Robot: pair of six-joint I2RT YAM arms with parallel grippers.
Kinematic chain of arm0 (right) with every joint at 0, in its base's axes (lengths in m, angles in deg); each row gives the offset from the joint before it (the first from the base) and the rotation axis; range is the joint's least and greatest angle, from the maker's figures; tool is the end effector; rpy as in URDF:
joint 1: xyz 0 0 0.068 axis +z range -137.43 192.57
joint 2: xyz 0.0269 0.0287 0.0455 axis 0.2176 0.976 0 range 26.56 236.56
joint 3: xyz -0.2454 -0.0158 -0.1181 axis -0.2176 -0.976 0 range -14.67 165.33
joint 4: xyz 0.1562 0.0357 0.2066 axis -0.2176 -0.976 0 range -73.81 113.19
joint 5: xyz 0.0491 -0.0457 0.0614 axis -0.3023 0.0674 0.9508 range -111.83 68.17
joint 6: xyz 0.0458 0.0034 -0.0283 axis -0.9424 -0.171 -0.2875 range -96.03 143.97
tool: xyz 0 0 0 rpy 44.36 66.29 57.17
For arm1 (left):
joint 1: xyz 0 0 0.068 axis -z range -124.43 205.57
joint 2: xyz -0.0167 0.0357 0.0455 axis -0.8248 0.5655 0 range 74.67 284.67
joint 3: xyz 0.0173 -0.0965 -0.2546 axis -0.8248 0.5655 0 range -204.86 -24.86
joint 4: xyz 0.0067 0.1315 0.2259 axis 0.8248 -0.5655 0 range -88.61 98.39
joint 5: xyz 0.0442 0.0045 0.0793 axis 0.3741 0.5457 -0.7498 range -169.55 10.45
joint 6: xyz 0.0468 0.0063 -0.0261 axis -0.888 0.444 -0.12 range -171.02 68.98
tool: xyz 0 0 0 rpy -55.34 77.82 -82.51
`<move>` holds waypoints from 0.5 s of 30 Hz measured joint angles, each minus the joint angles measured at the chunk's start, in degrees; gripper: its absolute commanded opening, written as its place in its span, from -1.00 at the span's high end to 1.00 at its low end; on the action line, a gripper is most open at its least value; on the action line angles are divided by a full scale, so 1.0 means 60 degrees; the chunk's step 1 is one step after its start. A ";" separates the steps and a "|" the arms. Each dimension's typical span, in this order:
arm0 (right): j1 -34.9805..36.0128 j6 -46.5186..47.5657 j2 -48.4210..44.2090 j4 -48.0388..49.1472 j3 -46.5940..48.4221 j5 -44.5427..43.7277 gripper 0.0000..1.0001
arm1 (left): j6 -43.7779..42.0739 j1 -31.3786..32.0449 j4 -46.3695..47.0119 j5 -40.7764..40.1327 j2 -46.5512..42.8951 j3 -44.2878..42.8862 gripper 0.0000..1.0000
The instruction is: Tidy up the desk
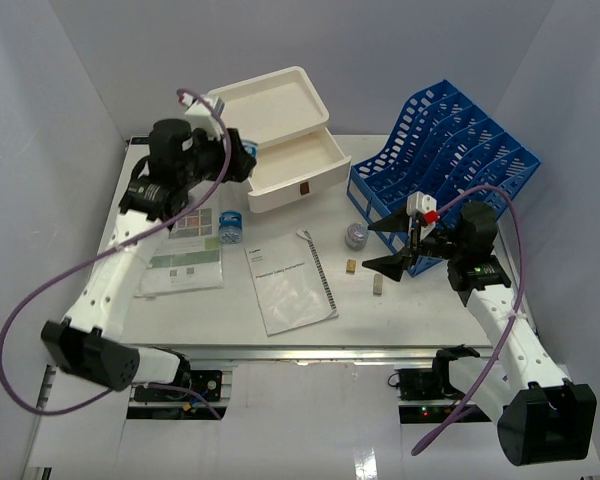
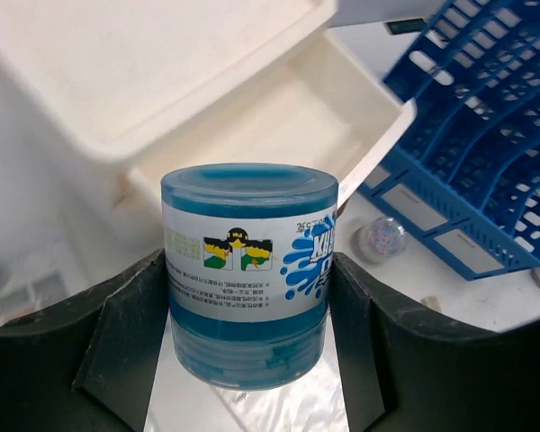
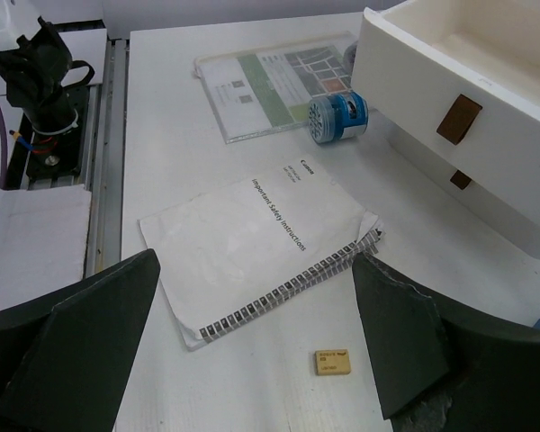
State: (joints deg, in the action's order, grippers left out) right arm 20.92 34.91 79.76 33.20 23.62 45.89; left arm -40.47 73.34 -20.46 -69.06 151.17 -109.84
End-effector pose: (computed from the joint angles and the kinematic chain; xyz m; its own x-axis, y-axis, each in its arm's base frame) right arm 0.1943 0.0618 0.3123 0.1005 -0.0579 -0.9933 -0.9658 0.2343 -0.1114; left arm 0.2781 -0.0959 0.4277 -0.4104 -0.0574 -0.9101 0.3943 0.8887 -0.2339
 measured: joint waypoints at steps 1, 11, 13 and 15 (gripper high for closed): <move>-0.0002 0.0009 -0.0030 0.0004 -0.0015 0.0009 -0.89 | -0.0204 0.0113 0.0104 0.0325 0.0695 -0.0723 1.00; -0.0056 -0.0067 -0.0097 0.0213 -0.0239 0.0088 -0.90 | -0.2851 0.1717 0.0275 0.1174 0.5622 -0.4356 0.88; -0.0088 -0.0126 -0.0097 0.0260 -0.0315 0.0110 -0.90 | -0.3252 0.2011 0.0383 0.0993 0.6367 -0.4952 0.66; -0.0109 -0.0186 -0.0097 0.0321 -0.0349 0.0127 -0.90 | -0.3649 0.2252 0.0552 0.0648 0.6803 -0.5254 0.08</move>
State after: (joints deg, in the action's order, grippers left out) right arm 20.27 33.80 79.18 35.13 21.53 46.65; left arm -62.37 86.85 -17.14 -65.17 191.99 -141.36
